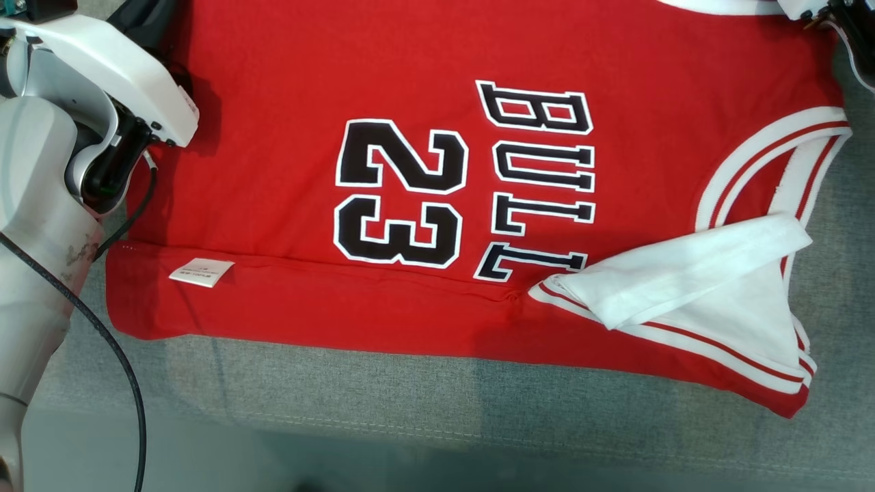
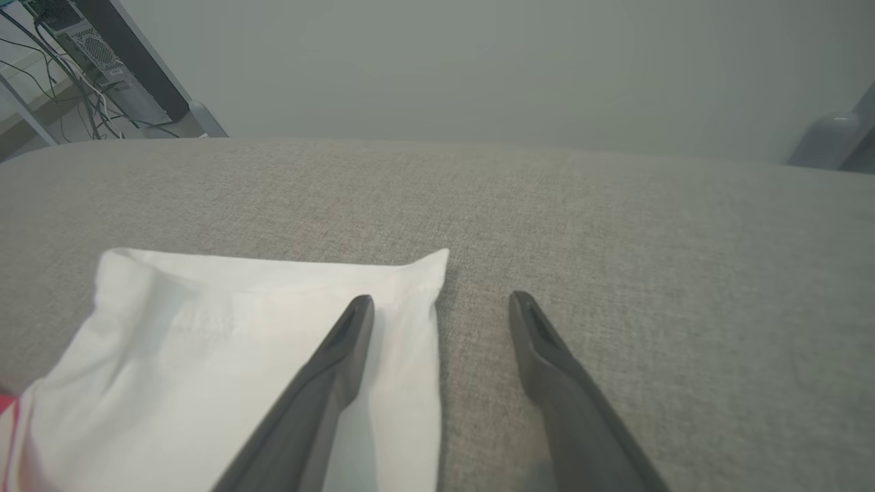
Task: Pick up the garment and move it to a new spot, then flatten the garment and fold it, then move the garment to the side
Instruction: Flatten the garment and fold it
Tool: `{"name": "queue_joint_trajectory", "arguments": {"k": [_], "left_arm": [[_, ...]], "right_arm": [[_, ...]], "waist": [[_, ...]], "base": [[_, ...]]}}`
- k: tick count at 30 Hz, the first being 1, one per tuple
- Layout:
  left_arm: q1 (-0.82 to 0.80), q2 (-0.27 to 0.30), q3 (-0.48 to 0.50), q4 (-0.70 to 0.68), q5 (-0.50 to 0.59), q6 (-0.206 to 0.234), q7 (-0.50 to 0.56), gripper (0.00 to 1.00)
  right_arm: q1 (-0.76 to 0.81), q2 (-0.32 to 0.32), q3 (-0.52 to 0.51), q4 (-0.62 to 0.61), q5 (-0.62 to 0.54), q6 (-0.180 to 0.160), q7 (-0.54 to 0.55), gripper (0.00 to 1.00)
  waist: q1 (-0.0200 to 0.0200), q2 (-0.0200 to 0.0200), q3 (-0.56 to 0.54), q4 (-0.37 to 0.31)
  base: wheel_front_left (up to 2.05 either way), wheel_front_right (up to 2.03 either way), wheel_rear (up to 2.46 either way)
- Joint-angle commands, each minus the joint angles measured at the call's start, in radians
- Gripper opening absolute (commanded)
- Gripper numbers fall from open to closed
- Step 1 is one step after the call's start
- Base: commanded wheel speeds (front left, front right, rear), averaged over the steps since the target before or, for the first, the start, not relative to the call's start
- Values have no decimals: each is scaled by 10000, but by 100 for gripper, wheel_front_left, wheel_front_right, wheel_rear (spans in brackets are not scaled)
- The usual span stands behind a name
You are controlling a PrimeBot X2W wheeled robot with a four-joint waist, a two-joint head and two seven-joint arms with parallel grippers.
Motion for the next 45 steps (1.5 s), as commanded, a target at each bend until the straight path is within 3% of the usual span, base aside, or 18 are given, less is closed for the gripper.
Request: {"name": "queue_joint_trajectory", "arguments": {"k": [1, 7, 9, 10, 15, 23, 26, 31, 39, 45], "left_arm": [[-337, 556, 150, -55, -121, -67, -61, 0], [-705, 594, -514, 91, -566, -68, -360, 0], [-792, 596, -725, 161, -717, -68, -446, 0], [-835, 605, -821, 193, -798, -68, -486, 0], [-1047, 725, -1241, 341, -1165, -68, -729, 0], [-1201, 962, -1729, 535, -1658, -68, -1060, 0], [-1172, 1215, -1950, 604, -1970, -68, -1229, 0], [-1084, 1532, -2189, 690, -2352, -69, -1338, 0], [-894, 1879, -2538, 603, -2804, -69, -1556, 0], [-545, 2285, -2896, 58, -3118, -69, -1698, 0]], "right_arm": [[-108, 145, 103, -106, -14, -29, 37, 100], [-515, 183, 484, 357, 41, -29, -65, 100], [-590, 195, 607, 499, 93, -29, -96, 75], [-617, 220, 673, 550, 180, -29, -50, 52], [-811, 181, 974, 433, 528, -29, -410, 0], [-703, -191, 1667, -526, 1492, -29, -821, 0], [-369, -756, 2095, -1579, 2531, -29, -856, 0], [-16, -1610, 2572, -2563, 3320, -29, -942, 0], [550, -2339, 3230, -4092, 4515, -29, -1240, 0], [1020, -3280, 3877, -5474, 5494, -29, -1073, 0]], "waist": [[0, 0, 64, 64], [0, 0, 198, 156], [0, 0, 209, 169], [0, 0, 221, 168], [0, 0, 289, 120], [0, 0, 246, -102], [0, 0, 103, -289], [0, 0, -71, -502], [0, 0, -286, -718], [0, 0, -603, -827]], "base": [[0, 0, 0], [0, 0, 0], [0, 0, 0], [0, 0, 0], [0, 0, 0], [0, 0, 0], [0, 0, 0], [0, 0, 0], [0, 0, 0], [0, 0, 0]]}}
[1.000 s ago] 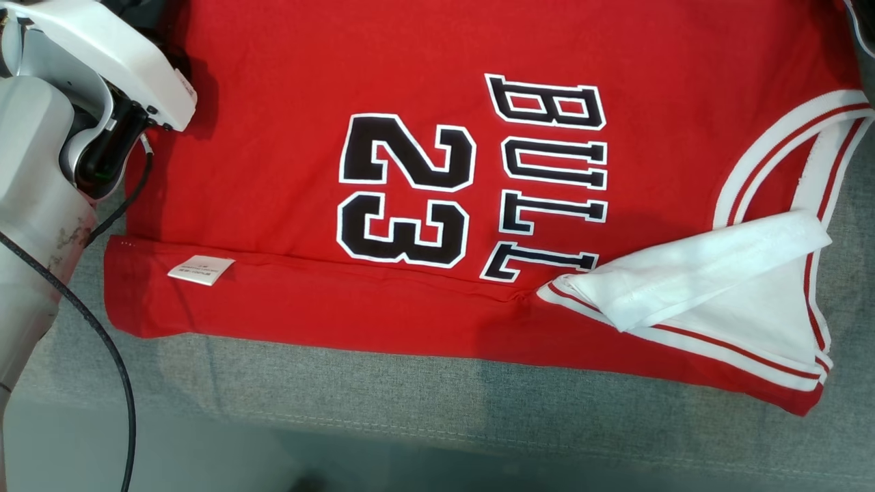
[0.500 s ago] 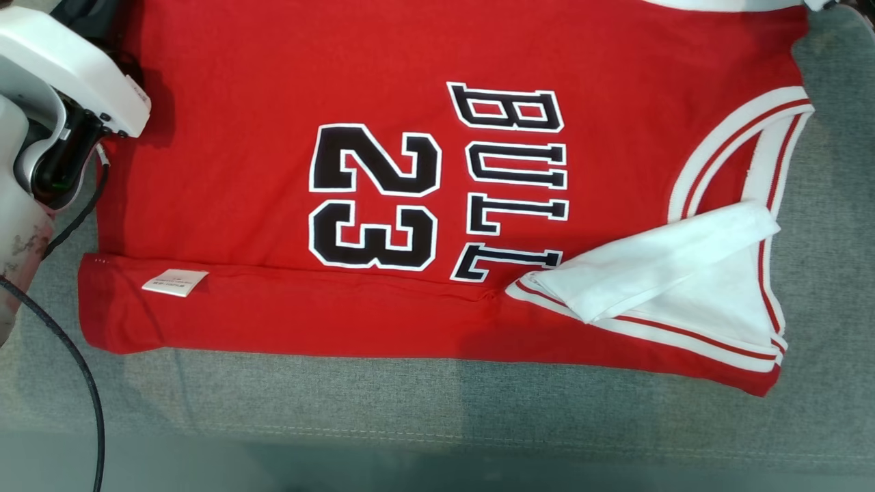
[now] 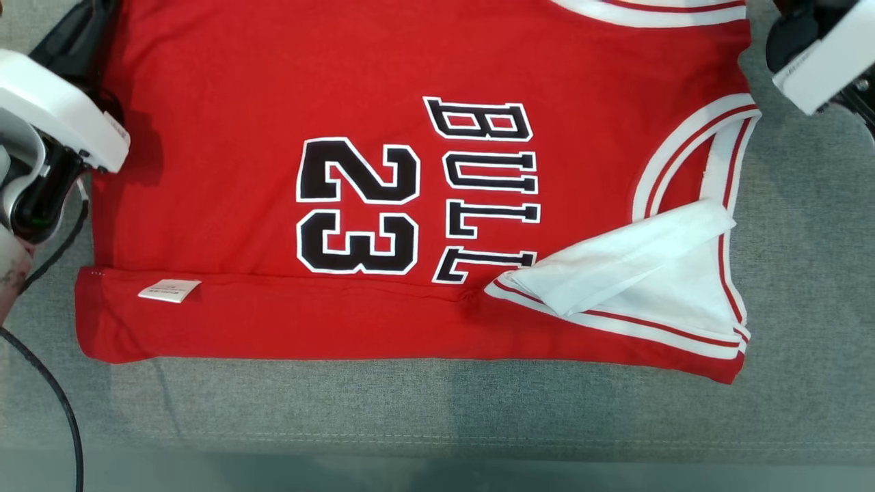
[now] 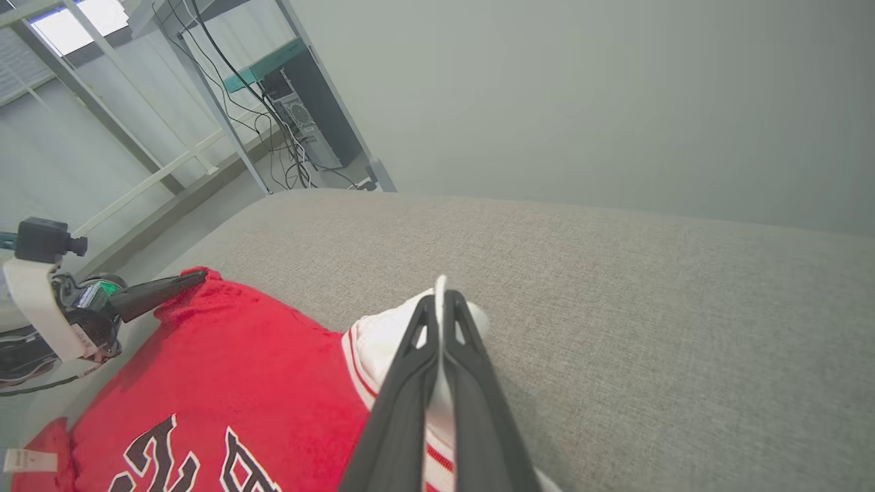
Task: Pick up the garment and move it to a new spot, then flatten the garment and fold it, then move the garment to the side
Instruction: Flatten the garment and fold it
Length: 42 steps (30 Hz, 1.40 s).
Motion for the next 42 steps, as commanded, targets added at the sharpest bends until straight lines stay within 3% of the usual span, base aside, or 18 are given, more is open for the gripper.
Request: {"name": "queue_joint_trajectory", "arguments": {"k": [1, 9, 18, 27, 42], "left_arm": [[82, 637, 221, -243, -142, 2, -120, 0], [590, 1247, -519, -906, -579, 2, -84, 0], [740, 1968, -1342, -846, -717, 2, 102, 0], [773, 2587, -2059, -1374, -621, 2, 231, 0], [1441, 2544, -2473, -1669, -635, 2, 593, 0]], "right_arm": [[529, -353, 54, -533, 352, -29, 60, 0], [1429, -1682, 661, -2252, 2005, -29, 656, 0], [2449, -2443, 1164, -3433, 3054, -29, 1001, 0], [3034, -2407, 1509, -3603, 3241, -29, 800, 0], [3448, -1808, 2112, -2803, 3286, -29, 675, 0]], "waist": [[0, 0, -143, -34], [0, 0, -618, -202], [0, 0, -961, -614], [0, 0, -1340, -763], [0, 0, -2054, -635]], "base": [[0, 0, 0], [0, 0, 0], [0, 0, 0], [0, 0, 0], [0, 0, 0]]}}
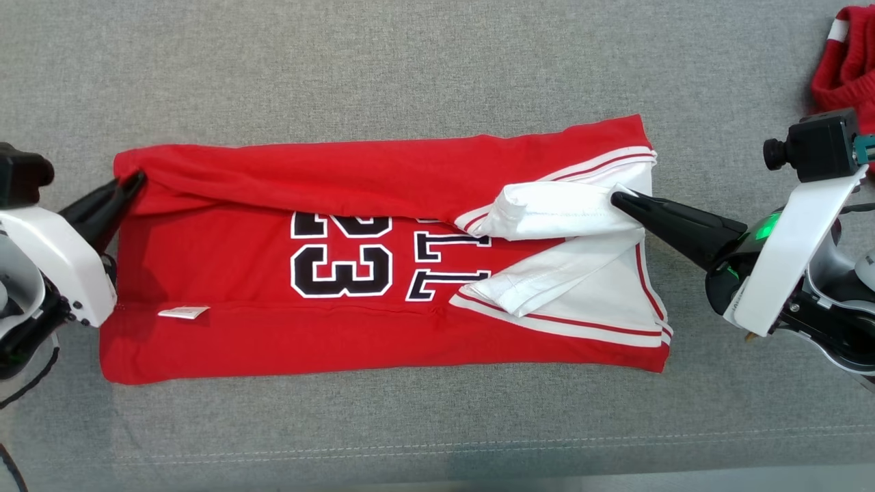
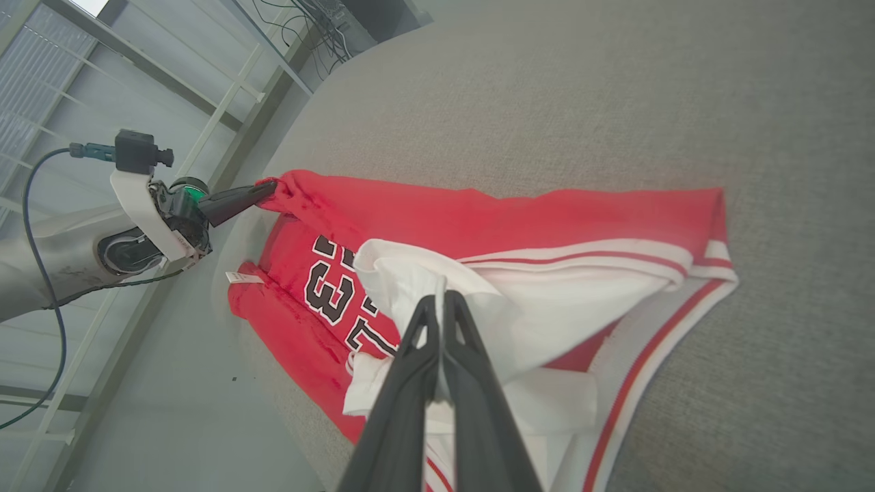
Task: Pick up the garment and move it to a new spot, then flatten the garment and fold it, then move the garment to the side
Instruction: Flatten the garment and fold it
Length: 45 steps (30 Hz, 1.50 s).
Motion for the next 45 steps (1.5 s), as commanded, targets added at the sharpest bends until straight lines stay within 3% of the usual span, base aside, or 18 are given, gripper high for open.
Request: {"name": "queue_joint_trajectory", "arguments": {"k": [1, 26, 27, 28, 36, 45], "left_arm": [[-16, 521, 359, -53, 50, 2, 45, 0], [964, 457, 306, 89, 210, 2, 144, 0], [946, 429, 306, 180, 218, 2, 75, 53], [929, 380, 306, 270, 231, 2, 24, 100], [934, 77, 315, 836, 257, 2, -494, 100], [1234, -504, 901, 1618, 422, 2, -877, 100]], "right_arm": [[429, -156, -27, -79, 10, -27, -33, 0], [957, -224, 435, 282, 498, -27, 248, 0], [958, -191, 424, 364, 445, -27, 172, 39], [971, -146, 431, 425, 434, -27, 141, 100], [1081, -329, 72, 550, 555, -27, -415, 100], [1406, 14, -241, 1965, -608, -27, -2497, 100]], "waist": [[0, 0, -9, 5], [0, 0, -592, 80], [0, 0, -600, 93], [0, 0, -614, 108], [0, 0, -1113, 226], [0, 0, -1925, 410]], "base": [[0, 0, 0], [0, 0, 0], [0, 0, 0], [0, 0, 0], [0, 0, 0], [0, 0, 0]]}}
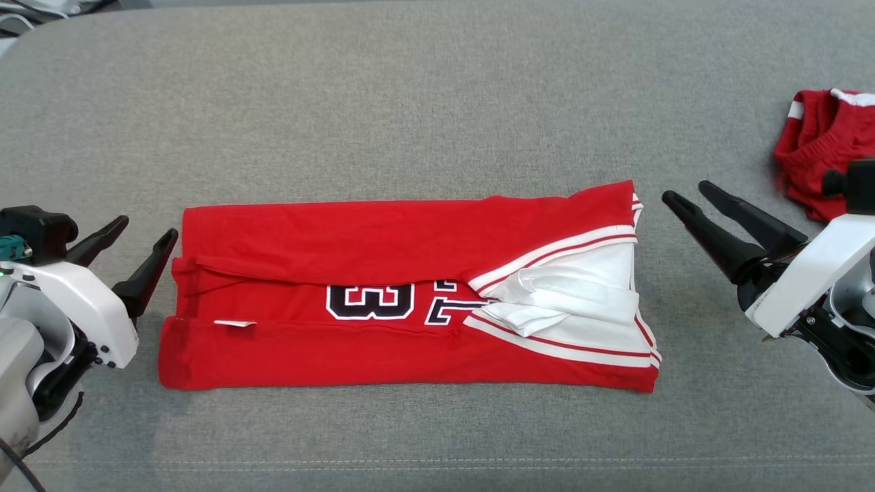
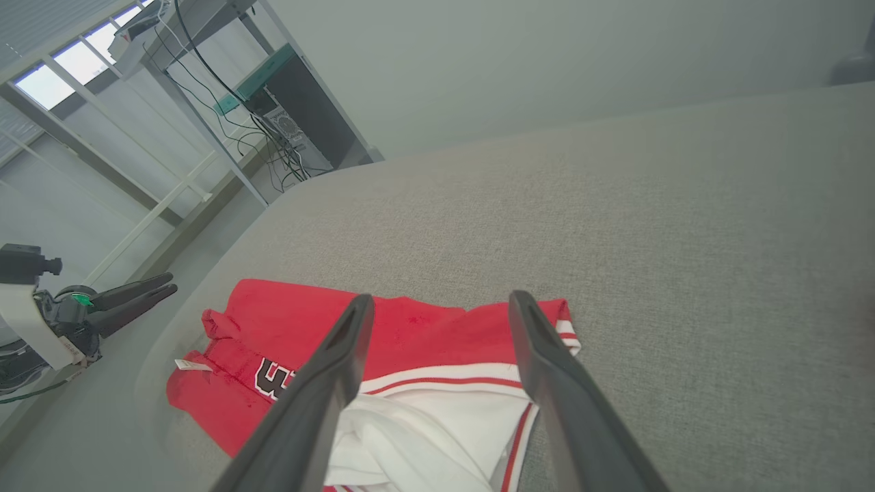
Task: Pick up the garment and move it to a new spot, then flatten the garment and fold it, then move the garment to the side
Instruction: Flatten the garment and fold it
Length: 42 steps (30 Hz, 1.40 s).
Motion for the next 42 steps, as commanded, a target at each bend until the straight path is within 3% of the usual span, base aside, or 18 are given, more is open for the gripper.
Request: {"name": "queue_joint_trajectory", "arguments": {"k": [1, 10, 17, 22, 32, 42], "left_arm": [[-96, 381, 650, 108, 206, 24, -126, 100], [1136, -256, 3616, -332, 1573, 834, -133, 100], [2705, -927, 5830, -1078, 2952, 1090, -134, 100], [3476, -1348, 6929, -1478, 3726, 1197, -134, 100], [5175, -2708, 9274, -2381, 5303, 1063, -135, 100], [5584, -3614, 10389, -2519, 6635, 492, -135, 100]], "right_arm": [[437, -102, -172, 160, -202, -25, -367, 100], [990, 1012, -1343, 2157, -1492, -25, -1135, 100], [1986, 2206, -3276, 2822, -3073, -25, -1149, 100], [2652, 2779, -3849, 3097, -3639, -25, -1150, 100], [3519, 3813, -4467, 4278, -4205, -25, -1150, 100], [3436, 4599, -4589, 5662, -4028, -25, -733, 100]], "waist": [[0, 0, -192, 93], [0, 0, -608, 273], [0, 0, -828, 329], [0, 0, -905, 392], [0, 0, -888, 676], [0, 0, -628, 1173]], "base": [[0, 0, 0], [0, 0, 0], [0, 0, 0], [0, 0, 0], [0, 0, 0], [0, 0, 0]]}}
